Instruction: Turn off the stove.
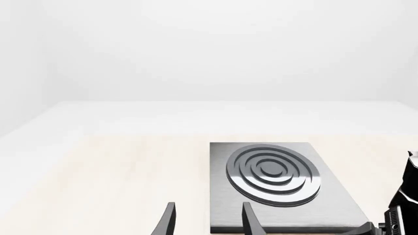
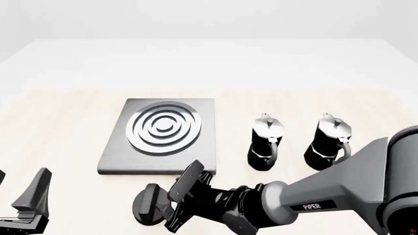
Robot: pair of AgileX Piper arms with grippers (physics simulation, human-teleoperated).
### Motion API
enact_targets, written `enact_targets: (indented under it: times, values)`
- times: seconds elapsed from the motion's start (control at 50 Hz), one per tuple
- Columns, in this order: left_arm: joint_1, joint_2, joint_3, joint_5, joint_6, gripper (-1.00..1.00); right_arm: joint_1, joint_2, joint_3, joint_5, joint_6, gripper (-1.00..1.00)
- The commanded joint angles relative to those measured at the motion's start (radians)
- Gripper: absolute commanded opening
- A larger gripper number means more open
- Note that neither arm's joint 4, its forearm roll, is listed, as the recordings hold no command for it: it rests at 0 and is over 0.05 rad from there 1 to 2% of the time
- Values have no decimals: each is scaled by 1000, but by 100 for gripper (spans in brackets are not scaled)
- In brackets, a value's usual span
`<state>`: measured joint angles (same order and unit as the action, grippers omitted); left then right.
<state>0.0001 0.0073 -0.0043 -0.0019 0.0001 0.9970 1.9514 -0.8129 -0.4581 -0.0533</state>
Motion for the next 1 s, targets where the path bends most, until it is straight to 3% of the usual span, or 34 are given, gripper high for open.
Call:
enact_targets:
  times: [0.02,0.3,0.54,1.0]
  values:
    - [0,0,0,0,0,100,-7,-39,26,1,1,100]
    - [0,0,0,0,0,100,-49,-229,150,18,-5,100]
    - [0,0,0,0,0,100,-116,-528,285,120,-17,100]
    - [0,0,0,0,0,100,-190,-923,448,304,-9,100]
